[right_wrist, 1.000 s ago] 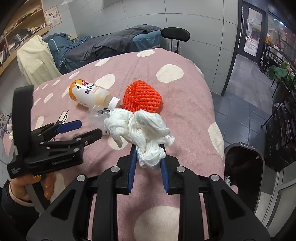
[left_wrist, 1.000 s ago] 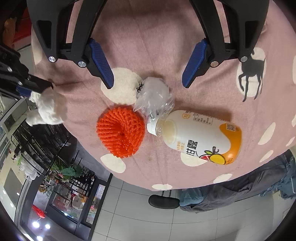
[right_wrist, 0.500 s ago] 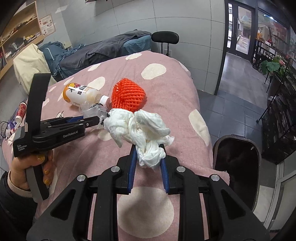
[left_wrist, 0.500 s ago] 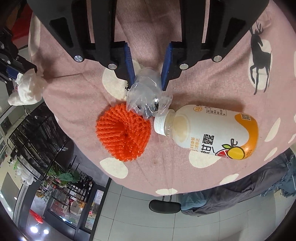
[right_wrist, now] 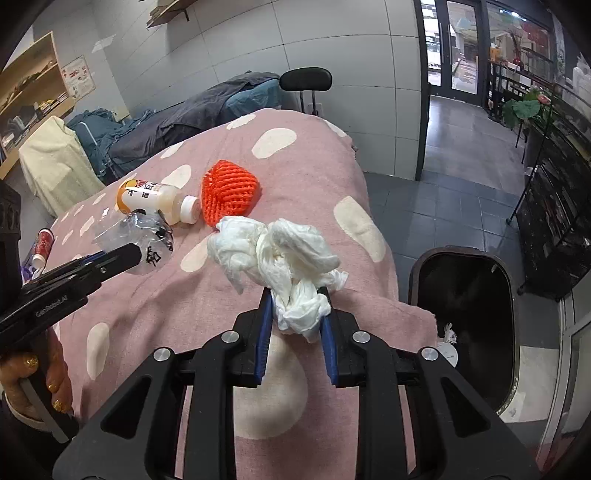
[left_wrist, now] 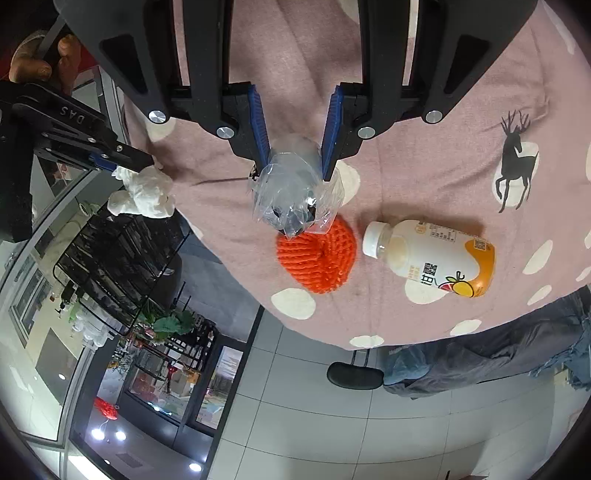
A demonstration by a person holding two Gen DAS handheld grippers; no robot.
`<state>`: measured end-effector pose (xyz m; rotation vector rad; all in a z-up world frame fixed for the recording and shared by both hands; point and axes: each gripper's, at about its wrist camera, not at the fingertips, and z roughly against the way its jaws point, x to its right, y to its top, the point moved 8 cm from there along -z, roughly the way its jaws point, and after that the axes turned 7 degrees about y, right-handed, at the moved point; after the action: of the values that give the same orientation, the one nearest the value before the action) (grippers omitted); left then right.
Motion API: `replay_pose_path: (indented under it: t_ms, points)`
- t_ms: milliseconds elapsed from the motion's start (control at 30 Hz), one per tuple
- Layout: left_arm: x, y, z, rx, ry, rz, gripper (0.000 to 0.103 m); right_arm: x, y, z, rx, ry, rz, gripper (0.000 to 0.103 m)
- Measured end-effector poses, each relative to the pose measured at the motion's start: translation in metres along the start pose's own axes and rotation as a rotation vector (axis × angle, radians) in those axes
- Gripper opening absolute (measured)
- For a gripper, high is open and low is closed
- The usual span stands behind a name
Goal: Collect trash
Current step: 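Carry both items to the bin and open the right tool to drop the tissue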
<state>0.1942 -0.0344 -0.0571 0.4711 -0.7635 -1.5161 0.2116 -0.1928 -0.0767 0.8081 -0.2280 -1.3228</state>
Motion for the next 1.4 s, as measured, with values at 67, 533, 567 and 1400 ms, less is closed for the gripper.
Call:
replay_pose_path:
  t_ms: [67, 533, 567, 1400]
  points:
    - [0.011, -0.001, 0.005, 0.016, -0.008, -0.022, 0.027, 0.009, -0.003, 0.005, 0.012, -0.011, -0.023, 0.025]
    - [0.078, -0.001, 0.015, 0.047, -0.135, -0.110, 0.027, 0.096, -0.028, 0.045, 0.078, -0.152, -0.187, 0.025]
    - [0.083, 0.000, 0.015, 0.052, -0.140, -0.117, 0.027, 0.103, -0.030, 0.048, 0.080, -0.163, -0.199, 0.025]
    - [0.168, -0.009, 0.007, 0.035, -0.244, -0.263, 0.027, 0.258, -0.109, -0.026, -0.107, -0.374, -0.523, 0.046]
